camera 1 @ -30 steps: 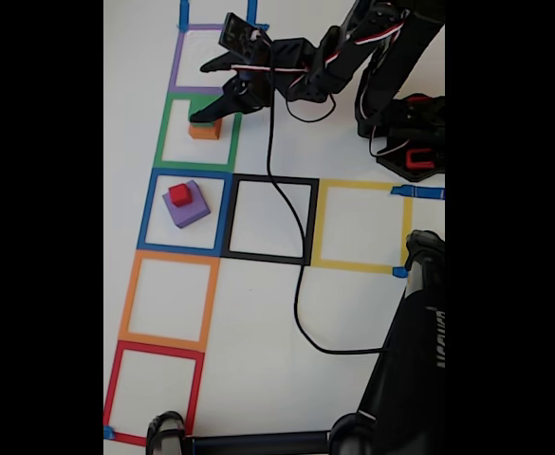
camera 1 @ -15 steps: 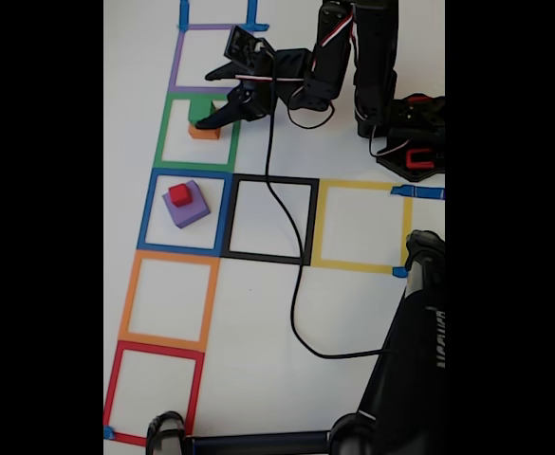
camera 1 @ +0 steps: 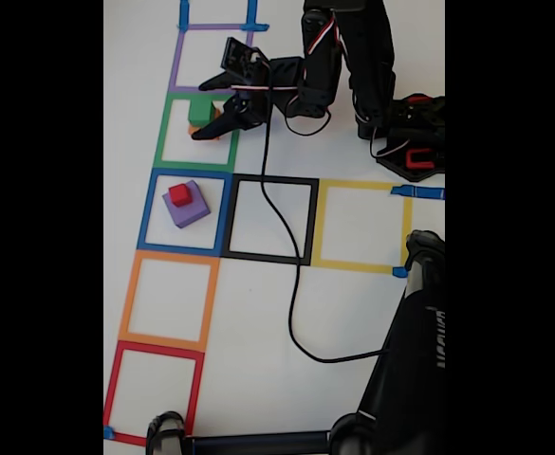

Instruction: Tower of hanoi

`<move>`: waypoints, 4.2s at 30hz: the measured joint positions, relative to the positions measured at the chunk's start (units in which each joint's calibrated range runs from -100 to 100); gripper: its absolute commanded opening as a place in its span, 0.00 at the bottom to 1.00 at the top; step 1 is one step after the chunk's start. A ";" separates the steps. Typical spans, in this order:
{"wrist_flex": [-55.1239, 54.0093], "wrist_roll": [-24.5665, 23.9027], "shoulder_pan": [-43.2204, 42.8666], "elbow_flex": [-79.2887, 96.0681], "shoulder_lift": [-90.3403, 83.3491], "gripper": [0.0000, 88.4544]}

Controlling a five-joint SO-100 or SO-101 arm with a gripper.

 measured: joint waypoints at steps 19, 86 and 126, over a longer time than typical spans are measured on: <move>-1.05 0.00 -1.40 -1.51 3.12 0.25; 80.61 0.36 -1.40 -21.96 -49.22 0.07; 66.67 0.36 23.76 -15.58 -36.72 0.07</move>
